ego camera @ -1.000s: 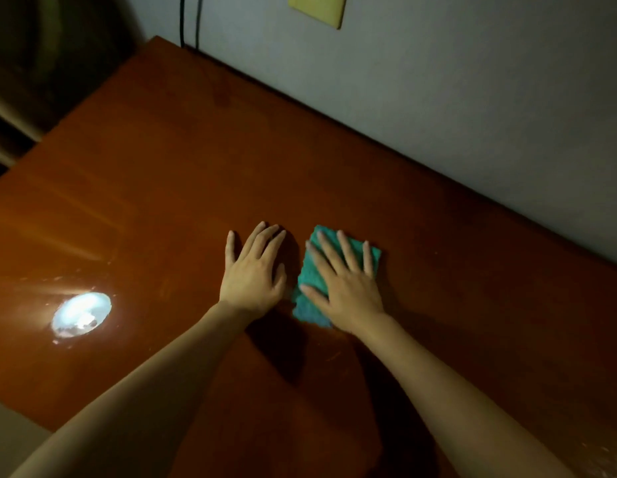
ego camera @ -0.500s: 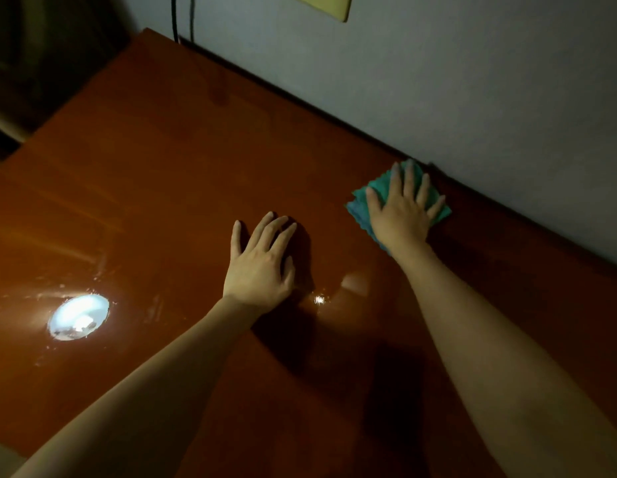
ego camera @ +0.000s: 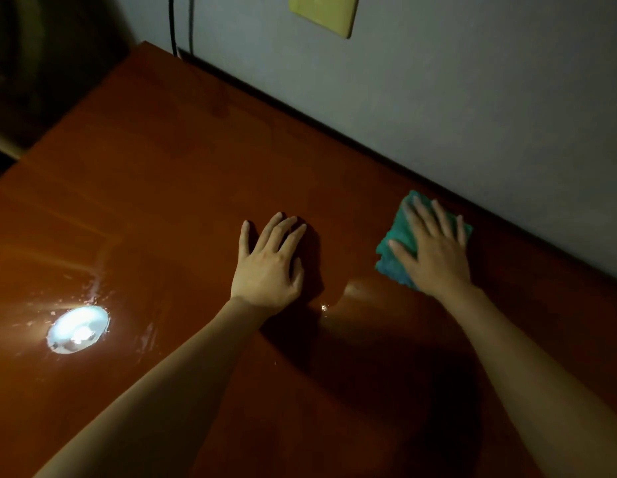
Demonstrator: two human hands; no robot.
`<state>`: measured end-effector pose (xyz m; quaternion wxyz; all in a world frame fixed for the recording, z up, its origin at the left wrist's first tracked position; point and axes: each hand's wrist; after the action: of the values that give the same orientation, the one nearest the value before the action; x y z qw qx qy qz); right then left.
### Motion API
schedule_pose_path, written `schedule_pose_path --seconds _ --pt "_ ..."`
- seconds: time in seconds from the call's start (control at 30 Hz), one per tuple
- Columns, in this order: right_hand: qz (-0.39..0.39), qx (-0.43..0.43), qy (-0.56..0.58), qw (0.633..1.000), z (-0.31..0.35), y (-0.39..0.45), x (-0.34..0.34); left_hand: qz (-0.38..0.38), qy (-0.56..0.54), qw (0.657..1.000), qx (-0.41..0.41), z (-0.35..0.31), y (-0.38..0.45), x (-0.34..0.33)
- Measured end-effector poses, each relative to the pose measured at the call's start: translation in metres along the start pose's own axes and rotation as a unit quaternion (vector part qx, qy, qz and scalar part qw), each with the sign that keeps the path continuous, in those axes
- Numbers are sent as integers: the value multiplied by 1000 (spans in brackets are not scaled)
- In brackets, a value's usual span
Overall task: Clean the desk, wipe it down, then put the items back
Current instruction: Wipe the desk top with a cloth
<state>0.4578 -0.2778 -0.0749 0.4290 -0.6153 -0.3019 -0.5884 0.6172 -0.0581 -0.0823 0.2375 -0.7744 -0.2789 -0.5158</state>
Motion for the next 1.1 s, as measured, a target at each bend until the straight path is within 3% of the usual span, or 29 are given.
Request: schedule_pose_path --seconds 0.17,0.33,0.43,0.5,0.7,0.87,1.1 --pt "-24 -152 52 987 24 72 9 -26 -18 999 12 -4 10 -2" --pt "-20 -4 27 999 68 89 6 -55 3 997 45 -15 30 -6" --pt "1 115 6 993 55 50 4 -57 15 998 37 -15 31 -8" --pt "-4 145 3 989 30 20 -1 -45 21 998 38 -16 32 -8" --pt "-18 -60 15 998 -67 -39 -6 -32 26 997 67 -30 21 -10" --pt "-42 -215 69 973 -53 5 2 16 8 999 -31 -105 -10 -36" --pt "-11 13 15 1000 -17 -41 -12 -11 13 999 -30 -108 -15 -48"
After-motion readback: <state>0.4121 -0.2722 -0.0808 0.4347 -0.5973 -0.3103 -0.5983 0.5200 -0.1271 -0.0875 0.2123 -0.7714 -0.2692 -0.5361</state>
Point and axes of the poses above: each hand's wrist, its own y-axis towards the middle knuckle, its own x-axis out of the back of the hand, z = x × y, and after that the axes turned 10 degrees about x, right-handed
